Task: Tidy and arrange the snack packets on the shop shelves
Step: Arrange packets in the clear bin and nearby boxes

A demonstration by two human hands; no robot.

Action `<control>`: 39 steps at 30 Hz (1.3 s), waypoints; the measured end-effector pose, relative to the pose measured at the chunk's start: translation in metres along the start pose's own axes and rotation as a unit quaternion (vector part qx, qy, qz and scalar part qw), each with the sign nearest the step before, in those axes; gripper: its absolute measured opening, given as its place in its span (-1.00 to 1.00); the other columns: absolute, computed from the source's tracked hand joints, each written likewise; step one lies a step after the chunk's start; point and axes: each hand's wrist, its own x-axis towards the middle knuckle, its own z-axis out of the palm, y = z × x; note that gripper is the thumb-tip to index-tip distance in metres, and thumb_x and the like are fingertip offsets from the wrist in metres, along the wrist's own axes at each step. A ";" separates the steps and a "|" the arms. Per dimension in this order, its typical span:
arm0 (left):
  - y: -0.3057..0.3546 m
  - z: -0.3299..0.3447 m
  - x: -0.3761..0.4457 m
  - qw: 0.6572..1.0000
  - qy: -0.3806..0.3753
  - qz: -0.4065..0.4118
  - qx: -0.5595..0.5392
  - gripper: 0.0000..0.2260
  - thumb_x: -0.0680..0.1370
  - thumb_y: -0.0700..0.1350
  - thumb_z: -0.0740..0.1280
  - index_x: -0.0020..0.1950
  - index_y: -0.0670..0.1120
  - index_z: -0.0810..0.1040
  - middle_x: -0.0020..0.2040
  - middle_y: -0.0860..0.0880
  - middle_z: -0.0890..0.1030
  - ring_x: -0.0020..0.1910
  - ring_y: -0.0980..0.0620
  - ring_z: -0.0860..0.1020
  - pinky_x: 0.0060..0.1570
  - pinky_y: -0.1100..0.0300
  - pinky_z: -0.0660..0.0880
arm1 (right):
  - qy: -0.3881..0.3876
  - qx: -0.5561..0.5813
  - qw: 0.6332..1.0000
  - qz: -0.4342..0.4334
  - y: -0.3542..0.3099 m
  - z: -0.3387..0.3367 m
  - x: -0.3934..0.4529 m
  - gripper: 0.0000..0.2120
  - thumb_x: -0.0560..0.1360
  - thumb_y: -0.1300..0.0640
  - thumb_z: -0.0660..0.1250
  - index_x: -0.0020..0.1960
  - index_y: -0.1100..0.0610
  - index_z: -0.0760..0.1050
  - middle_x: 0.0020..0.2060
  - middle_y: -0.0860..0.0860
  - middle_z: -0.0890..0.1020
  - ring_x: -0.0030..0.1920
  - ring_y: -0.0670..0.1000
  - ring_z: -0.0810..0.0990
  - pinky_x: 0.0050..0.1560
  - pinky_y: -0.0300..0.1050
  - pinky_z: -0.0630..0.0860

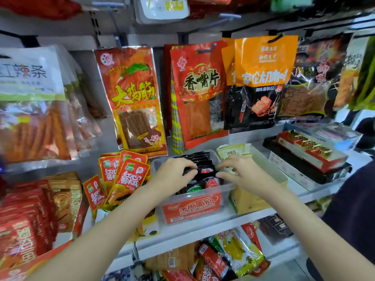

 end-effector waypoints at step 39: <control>0.074 0.075 0.128 0.944 -0.174 -0.024 0.281 -0.57 0.46 -0.16 0.39 -0.39 -0.10 0.14 -0.41 -0.02 0.22 -0.46 0.05 0.22 -0.49 0.21 0.16 | -0.250 0.062 0.922 0.288 0.144 0.004 0.024 -0.60 0.45 0.35 0.22 0.29 0.24 0.32 0.16 0.17 0.49 0.07 0.11 0.49 0.12 -0.04 0.51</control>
